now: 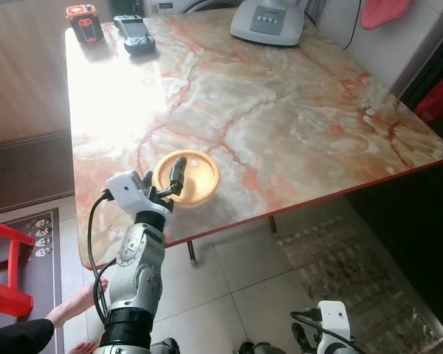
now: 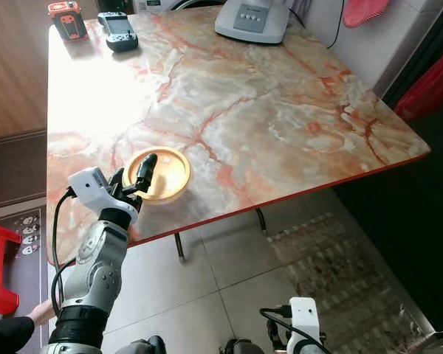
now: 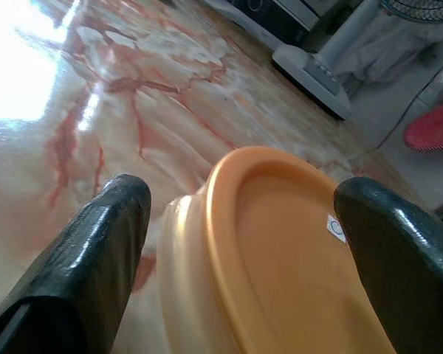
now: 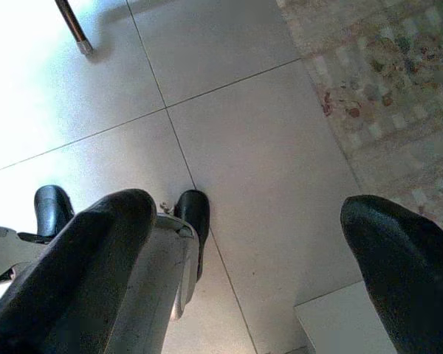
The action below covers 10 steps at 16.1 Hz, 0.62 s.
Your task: Restocking fridge
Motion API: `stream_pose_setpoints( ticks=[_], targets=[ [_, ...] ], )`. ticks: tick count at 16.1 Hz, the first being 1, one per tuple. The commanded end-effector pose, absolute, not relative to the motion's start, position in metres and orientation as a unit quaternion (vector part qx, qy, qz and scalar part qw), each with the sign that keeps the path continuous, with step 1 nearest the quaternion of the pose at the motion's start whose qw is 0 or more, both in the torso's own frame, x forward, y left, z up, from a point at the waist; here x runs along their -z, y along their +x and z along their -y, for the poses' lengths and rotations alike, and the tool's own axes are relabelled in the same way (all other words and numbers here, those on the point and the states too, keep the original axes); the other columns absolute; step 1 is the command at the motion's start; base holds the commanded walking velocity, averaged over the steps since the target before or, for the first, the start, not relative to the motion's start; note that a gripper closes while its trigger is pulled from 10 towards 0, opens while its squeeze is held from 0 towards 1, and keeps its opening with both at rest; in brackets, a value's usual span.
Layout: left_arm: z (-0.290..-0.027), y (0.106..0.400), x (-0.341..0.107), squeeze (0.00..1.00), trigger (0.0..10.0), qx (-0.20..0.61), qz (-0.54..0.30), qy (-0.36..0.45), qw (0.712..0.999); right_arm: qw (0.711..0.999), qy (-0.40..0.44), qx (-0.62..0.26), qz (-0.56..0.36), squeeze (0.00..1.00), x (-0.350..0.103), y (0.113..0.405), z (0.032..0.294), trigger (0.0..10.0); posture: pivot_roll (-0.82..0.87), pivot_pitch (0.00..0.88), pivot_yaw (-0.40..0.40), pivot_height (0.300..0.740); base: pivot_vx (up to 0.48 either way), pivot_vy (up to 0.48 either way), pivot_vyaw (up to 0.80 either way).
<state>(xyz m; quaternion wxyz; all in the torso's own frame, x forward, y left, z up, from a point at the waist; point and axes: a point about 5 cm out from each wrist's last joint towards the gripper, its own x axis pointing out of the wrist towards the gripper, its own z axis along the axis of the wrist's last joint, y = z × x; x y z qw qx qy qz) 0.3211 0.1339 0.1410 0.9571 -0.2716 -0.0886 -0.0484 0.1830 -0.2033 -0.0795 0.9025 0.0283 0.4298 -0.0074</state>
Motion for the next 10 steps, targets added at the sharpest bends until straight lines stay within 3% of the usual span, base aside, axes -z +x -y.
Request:
stream_pose_setpoints(
  ticks=[1, 10],
  targets=[
    [-0.132, 0.323, -0.137, 0.00, 10.0, 0.053, 0.077, -0.277, 0.956, 0.899, 0.029, 0.014, -0.438, 0.00, 0.082, 0.176, 0.207, 10.0, -0.02, 0.185, -0.066, 0.740, 0.000, 0.000, 0.00],
    [-0.117, 0.329, -0.120, 0.00, 10.0, 0.090, 0.016, -0.270, 0.959, 0.900, 0.026, 0.010, -0.434, 0.00, 0.081, 0.183, 0.199, 10.0, -0.02, 0.182, -0.067, 0.740, 0.000, 0.000, 0.00]
  ],
)
